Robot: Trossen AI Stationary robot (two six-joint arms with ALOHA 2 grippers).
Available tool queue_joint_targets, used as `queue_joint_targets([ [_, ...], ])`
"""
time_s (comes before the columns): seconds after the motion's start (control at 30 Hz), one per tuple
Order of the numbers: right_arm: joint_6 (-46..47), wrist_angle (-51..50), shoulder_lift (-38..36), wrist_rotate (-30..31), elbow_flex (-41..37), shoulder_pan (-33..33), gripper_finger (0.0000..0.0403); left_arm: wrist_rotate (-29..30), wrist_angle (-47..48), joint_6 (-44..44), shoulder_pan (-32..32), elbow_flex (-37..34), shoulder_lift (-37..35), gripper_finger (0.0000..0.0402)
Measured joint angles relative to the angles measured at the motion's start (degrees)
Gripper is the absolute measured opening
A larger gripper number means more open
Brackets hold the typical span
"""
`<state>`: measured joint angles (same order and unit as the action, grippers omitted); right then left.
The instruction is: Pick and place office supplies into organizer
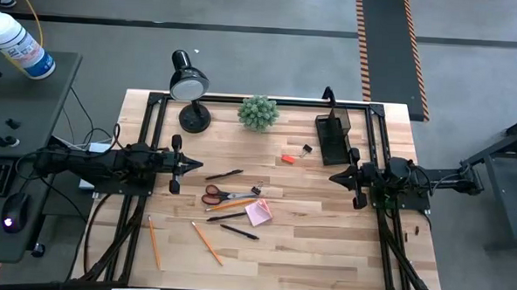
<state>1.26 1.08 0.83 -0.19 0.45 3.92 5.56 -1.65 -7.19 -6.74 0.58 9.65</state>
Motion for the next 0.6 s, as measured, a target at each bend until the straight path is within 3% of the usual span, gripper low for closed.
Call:
queue_joint_targets([
  [0.6,0.0,0.0,0.0,0.0,0.0,0.0,0.0,0.0,0.0,0.0,0.0,0.0,0.0,0.0001],
])
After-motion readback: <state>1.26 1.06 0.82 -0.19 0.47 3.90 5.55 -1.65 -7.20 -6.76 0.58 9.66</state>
